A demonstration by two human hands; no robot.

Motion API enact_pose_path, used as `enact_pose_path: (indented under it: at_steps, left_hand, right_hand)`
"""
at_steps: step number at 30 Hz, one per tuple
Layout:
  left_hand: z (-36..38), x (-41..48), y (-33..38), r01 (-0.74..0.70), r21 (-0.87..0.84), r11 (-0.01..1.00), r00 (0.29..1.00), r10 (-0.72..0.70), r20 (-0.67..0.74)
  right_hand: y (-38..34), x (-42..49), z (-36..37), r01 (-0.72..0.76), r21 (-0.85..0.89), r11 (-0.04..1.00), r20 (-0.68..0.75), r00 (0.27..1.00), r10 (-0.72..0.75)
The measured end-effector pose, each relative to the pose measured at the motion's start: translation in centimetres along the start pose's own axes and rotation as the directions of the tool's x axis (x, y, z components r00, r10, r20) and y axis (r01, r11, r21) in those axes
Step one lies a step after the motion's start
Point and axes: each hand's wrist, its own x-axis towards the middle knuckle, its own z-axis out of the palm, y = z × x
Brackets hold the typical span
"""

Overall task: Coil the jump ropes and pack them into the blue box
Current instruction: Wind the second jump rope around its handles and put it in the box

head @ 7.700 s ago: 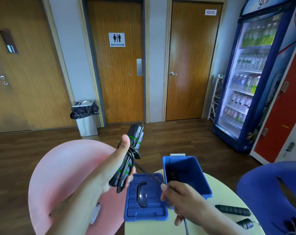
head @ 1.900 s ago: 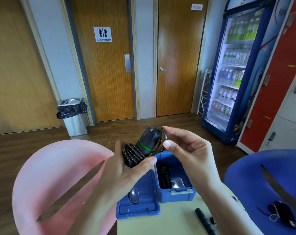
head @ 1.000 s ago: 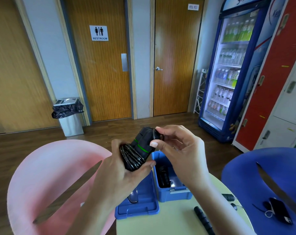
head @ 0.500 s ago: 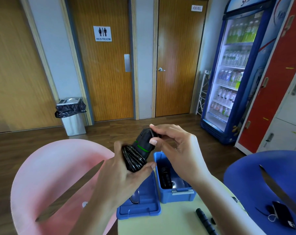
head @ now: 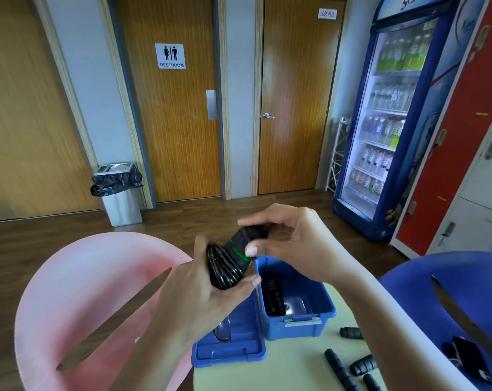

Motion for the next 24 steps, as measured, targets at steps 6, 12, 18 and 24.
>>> enact_pose_path:
  at_steps: [6, 12, 18, 24]
  left_hand:
    - [0.3, 0.2, -0.1, 0.04, 0.018, 0.999, 0.999, -0.04, 0.029]
    - [0.3, 0.8, 0.1, 0.062, 0.043, 0.997, 0.998, -0.063, 0.022]
    - [0.6, 1.0, -0.1, 0.078, 0.085, 0.993, 0.993, -0.085, 0.077]
    - [0.9, 1.3, -0.2, 0.093, -0.052, 0.994, 0.995, -0.091, 0.032]
  right_hand:
    - [0.2, -0.4, 0.8, 0.008, -0.074, 0.997, 0.014, 1.0, -0.007]
    - [-0.4, 1.2, -0.5, 0.05, -0.182, 0.982, 0.14, 0.99, -0.024]
    - [1.1, 1.1, -0.3, -0.009, -0.039, 0.999, 0.167, 0.986, 0.016]
    - [1.7, -0.1, 1.7, -0.149, 0.156, 0.977, -0.214, 0.96, 0.181]
